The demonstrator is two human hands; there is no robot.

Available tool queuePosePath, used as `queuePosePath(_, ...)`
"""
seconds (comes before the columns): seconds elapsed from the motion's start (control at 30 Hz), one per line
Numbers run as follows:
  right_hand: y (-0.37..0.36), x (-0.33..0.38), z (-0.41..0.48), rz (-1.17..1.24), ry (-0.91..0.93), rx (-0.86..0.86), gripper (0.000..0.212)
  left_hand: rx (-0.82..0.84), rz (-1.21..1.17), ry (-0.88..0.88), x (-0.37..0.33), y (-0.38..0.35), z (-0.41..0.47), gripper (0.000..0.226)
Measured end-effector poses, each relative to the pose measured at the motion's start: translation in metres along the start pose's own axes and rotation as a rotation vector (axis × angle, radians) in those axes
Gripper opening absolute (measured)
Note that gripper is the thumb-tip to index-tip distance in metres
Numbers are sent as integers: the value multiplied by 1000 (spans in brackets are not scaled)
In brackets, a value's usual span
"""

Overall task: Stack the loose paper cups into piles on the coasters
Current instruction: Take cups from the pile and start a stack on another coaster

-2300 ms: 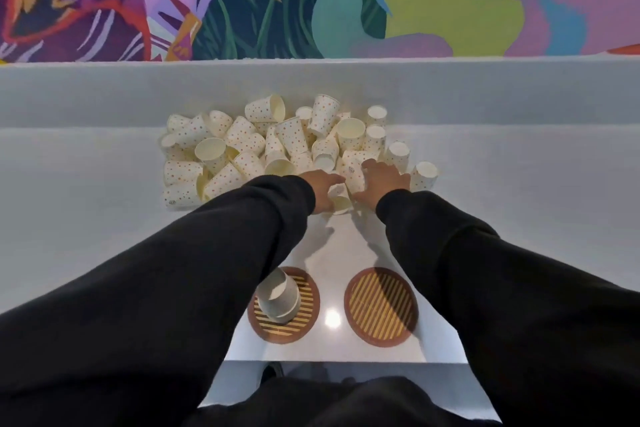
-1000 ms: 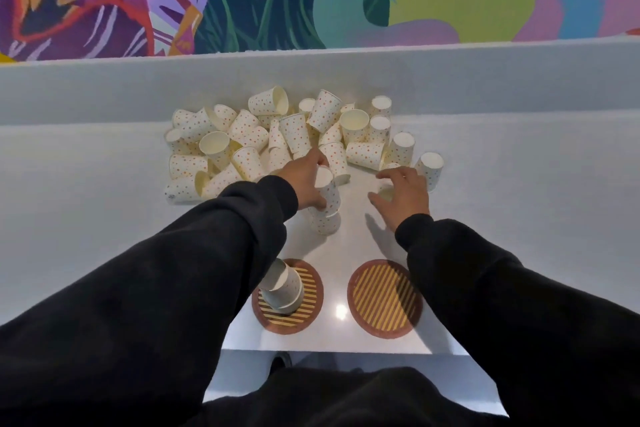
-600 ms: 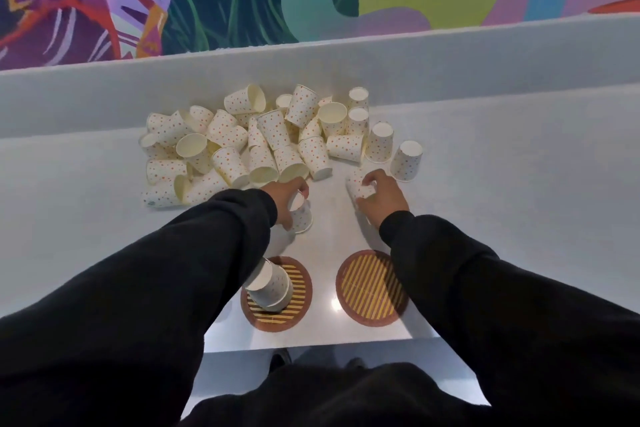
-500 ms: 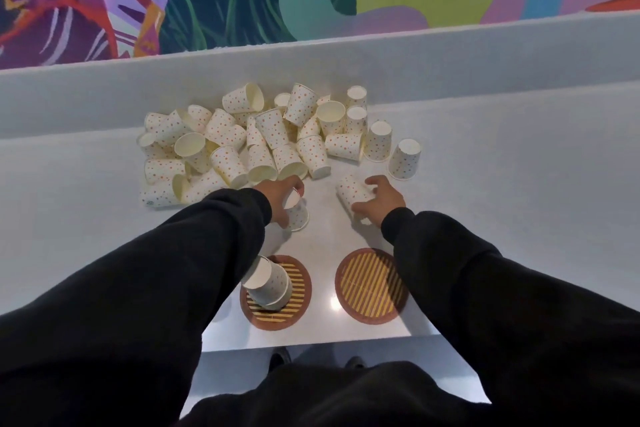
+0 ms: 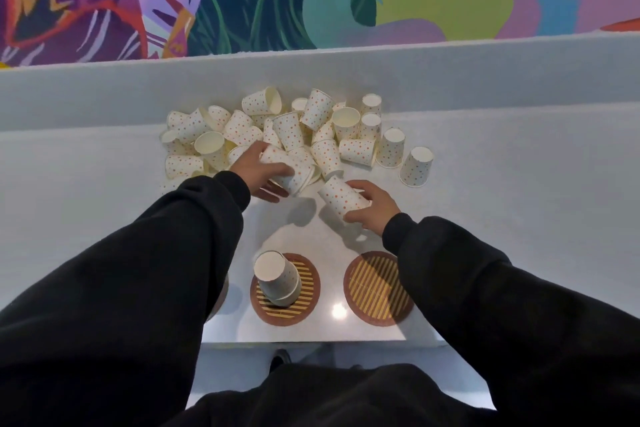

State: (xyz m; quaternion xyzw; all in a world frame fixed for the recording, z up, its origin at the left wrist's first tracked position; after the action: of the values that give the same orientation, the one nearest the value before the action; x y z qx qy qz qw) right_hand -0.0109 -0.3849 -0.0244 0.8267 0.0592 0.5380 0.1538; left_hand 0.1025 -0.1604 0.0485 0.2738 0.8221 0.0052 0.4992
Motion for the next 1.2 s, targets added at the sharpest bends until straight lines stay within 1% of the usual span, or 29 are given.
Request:
queuePosePath(0.07, -4, 5, -5, 62, 40, 18, 70, 21, -105, 10, -4, 2, -7, 99)
queuePosePath(0.13, -9, 9, -9, 203, 50, 46, 72, 56, -146, 15, -4, -1, -14, 100)
queuePosePath(0.27, -13, 29, -18, 380, 82, 42, 75, 131, -130, -11, -7, -12, -26, 83)
queuePosePath(0.37, -15, 50, -26, 434, 117, 25, 65, 188, -83, -20, -11, -15, -35, 82)
queuePosePath(0.43, -19, 64, -32, 461, 128, 22, 63, 227, -42, -34, -14, -17, -43, 79)
queuePosePath(0.53, -26, 78, -41, 523, 128, 9, 60, 209, -3, -83, -23, -9, -55, 67)
queuePosePath(0.63, -38, 88, -50, 596, 124, 27, 53, 205, 39, -129, -31, 9, -69, 61)
queuePosePath(0.7, -51, 99, -55, 573, 123, 61, 58, 198, 70, -156, -33, 24, -79, 63)
queuePosePath(0.77, -69, 113, -57, 499, 147, 80, 64, 160, 110, -200, -31, 46, -88, 73)
queuePosePath(0.83, -77, 124, -57, 358, 201, 80, 72, 93, 160, -247, -30, 59, -96, 77)
queuePosePath(0.9, -93, 136, -61, 210, 271, 77, 77, 42, 166, -292, -21, 80, -105, 73)
queuePosePath(0.97, -115, 147, -67, 106, 313, 80, 77, 32, 157, -331, -8, 102, -115, 66)
queuePosePath(1.03, -136, 157, -75, 10, 344, 90, 72, 28, 169, -368, 6, 122, -129, 64)
queuePosePath(1.13, -168, 169, -85, -88, 394, 81, 68, -10, 154, -410, 27, 151, -147, 68)
queuePosePath(1.2, -190, 171, -91, -114, 391, 82, 68, -15, 135, -423, 43, 166, -155, 69)
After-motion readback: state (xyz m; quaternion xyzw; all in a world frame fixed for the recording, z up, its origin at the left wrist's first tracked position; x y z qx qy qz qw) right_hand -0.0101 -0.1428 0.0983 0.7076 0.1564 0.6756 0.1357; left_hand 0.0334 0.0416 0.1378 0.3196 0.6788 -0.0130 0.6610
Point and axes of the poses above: each hand's wrist, its own z-axis towards the middle knuckle, its own y-axis out of the back of the hand, x = y × z, the point moved 6 cm from there along z, towards the middle knuckle, and after that the axes turned 1 degree about y, right-handed, at the moved point
